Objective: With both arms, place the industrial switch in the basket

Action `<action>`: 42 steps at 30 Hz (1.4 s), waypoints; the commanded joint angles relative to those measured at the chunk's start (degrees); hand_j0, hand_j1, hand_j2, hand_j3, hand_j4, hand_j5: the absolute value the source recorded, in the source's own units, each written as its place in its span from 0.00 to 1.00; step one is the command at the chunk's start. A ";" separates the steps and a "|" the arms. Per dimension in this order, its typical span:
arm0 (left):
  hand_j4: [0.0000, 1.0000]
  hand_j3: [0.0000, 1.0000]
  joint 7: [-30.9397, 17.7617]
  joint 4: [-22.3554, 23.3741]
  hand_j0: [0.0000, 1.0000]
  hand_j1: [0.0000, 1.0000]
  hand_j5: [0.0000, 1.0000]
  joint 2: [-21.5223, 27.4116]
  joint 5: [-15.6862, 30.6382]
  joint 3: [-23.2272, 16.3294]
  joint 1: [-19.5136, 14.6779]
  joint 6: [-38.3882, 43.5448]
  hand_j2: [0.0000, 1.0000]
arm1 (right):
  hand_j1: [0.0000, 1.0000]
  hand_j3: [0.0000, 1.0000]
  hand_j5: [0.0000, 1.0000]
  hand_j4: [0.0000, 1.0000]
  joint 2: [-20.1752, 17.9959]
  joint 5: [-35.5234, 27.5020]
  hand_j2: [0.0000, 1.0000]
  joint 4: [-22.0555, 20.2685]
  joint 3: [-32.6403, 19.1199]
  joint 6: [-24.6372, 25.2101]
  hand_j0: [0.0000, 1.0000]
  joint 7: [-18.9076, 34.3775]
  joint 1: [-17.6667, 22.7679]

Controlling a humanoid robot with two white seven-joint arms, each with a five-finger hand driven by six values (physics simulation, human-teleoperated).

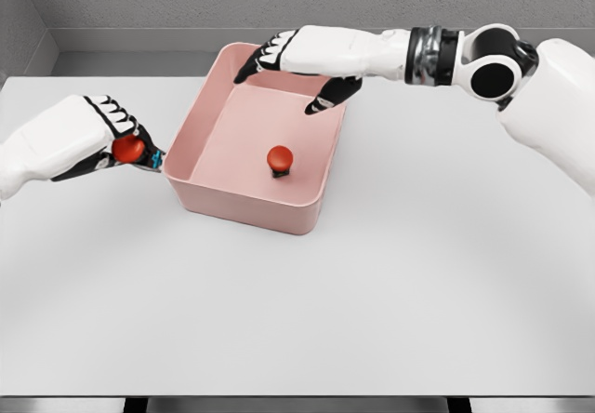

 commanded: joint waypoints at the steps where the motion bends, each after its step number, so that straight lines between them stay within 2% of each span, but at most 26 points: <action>1: 0.41 0.41 -0.67 0.35 0.41 0.41 0.41 -1.10 0.21 0.00 -0.09 0.01 0.41 | 1.00 1.00 1.00 1.00 -0.30 -0.35 1.00 0.17 -0.31 0.13 1.00 -0.14 -0.09; 3: 0.41 0.41 -0.76 0.44 0.41 0.41 0.41 -1.45 0.21 -0.61 -0.61 0.01 0.41 | 1.00 1.00 1.00 1.00 -1.18 -0.44 1.00 0.35 -0.75 0.13 1.00 -0.14 -0.09; 4: 0.41 0.41 -0.76 1.76 0.41 0.41 0.41 -2.24 0.21 -2.37 -2.28 0.01 0.41 | 1.00 1.00 1.00 1.00 -3.29 -0.44 1.00 0.35 -1.54 0.13 1.00 -0.14 0.18; 5: 0.41 0.41 -0.93 2.64 0.41 0.41 0.41 -3.03 0.21 -2.72 -2.90 0.01 0.41 | 1.00 1.00 1.00 1.00 -3.82 -0.53 1.00 0.35 -1.72 0.13 1.00 -0.14 0.26; 8: 0.41 0.41 -1.46 2.99 0.41 0.41 0.41 -4.00 0.21 -2.90 -3.78 0.01 0.41 | 1.00 1.00 1.00 1.00 -6.72 -0.62 1.00 0.44 -2.77 0.13 1.00 -0.05 0.79; 15: 0.41 0.41 -2.86 3.43 0.41 0.41 0.41 -5.67 0.12 -2.98 -5.10 0.01 0.41 | 1.00 1.00 1.00 1.00 -10.68 -0.97 1.00 1.32 -3.21 0.13 1.00 -0.14 1.85; 17: 0.41 0.41 -3.04 4.57 0.41 0.41 0.41 -6.64 -0.58 -4.48 -6.59 0.01 0.41 | 1.00 1.00 1.00 1.00 -11.82 -1.06 1.00 1.32 -3.92 0.13 1.00 -0.14 2.72; 35: 0.39 0.39 -4.62 9.84 0.39 0.39 0.39 -12.61 -2.25 -5.97 -11.07 0.01 0.39 | 1.00 1.00 1.00 1.00 -15.77 -1.41 1.00 2.63 -6.47 0.13 1.00 -0.22 7.21; 36: 0.39 0.39 -4.71 10.37 0.39 0.39 0.39 -13.05 -2.34 -7.38 -12.13 0.01 0.39 | 1.00 1.00 1.00 1.00 -15.77 -1.41 1.00 2.63 -6.47 0.13 1.00 -0.22 7.30; 42: 0.39 0.39 -5.77 14.06 0.39 0.39 0.39 -15.69 -3.48 -9.14 -15.03 0.01 0.39 | 1.00 1.00 1.00 1.00 -17.36 -1.41 1.00 2.63 -7.08 0.13 1.00 -0.22 7.56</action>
